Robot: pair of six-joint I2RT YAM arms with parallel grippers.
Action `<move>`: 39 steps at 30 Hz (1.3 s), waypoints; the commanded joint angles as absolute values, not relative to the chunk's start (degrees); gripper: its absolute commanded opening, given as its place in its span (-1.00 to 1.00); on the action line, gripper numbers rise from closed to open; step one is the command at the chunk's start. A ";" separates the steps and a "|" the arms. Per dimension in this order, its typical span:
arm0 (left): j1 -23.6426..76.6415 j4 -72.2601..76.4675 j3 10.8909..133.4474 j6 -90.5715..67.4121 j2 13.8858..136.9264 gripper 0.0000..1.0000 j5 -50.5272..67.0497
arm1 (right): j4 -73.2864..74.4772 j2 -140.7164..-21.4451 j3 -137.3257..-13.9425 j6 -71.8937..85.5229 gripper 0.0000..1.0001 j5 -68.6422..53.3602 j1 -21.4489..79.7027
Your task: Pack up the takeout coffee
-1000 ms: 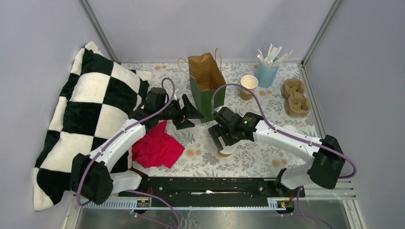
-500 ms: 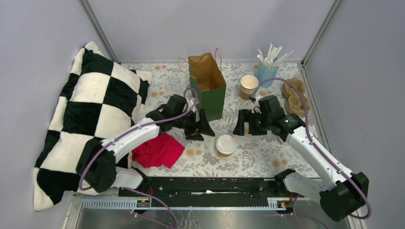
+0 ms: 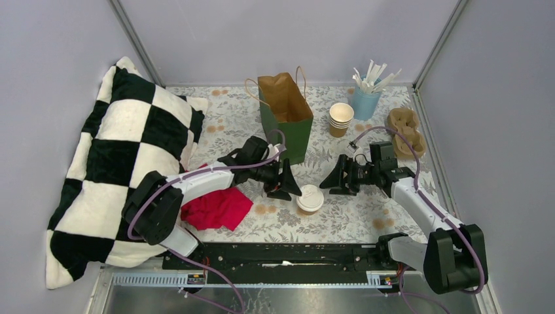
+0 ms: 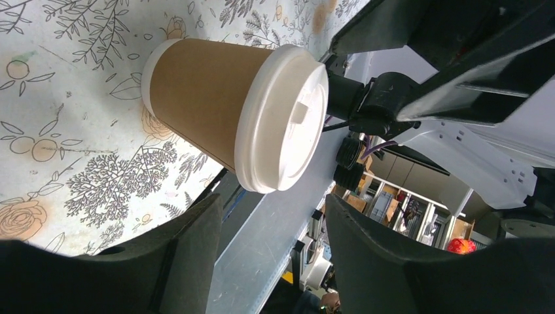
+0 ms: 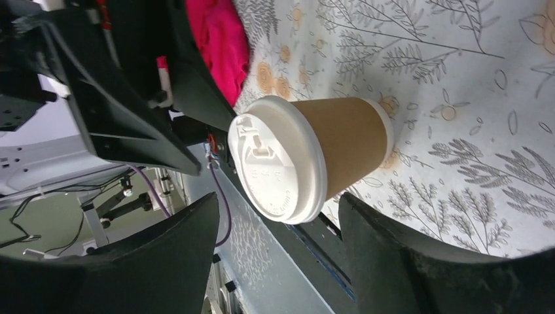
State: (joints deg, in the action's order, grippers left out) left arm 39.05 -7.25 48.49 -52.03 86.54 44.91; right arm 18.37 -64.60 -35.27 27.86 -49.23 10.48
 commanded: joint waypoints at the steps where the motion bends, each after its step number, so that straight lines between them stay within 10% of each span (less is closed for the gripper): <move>1: 40.04 -2.97 48.24 -52.46 88.31 0.21 46.68 | 15.33 -66.25 -35.47 27.89 0.46 -53.20 10.26; 20: 40.08 -1.43 42.23 -54.13 83.15 -0.14 39.02 | 11.91 -65.28 -30.54 31.56 -0.03 -51.75 9.09; 39: 41.03 -0.75 45.75 -55.02 86.24 -0.06 36.37 | 9.11 -68.64 -30.40 30.15 0.09 -55.11 9.70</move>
State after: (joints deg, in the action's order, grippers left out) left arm 40.42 -2.92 43.59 -54.94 86.11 37.39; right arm 10.83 -67.92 -30.33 31.07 -53.28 9.28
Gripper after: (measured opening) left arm 0.468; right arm 0.546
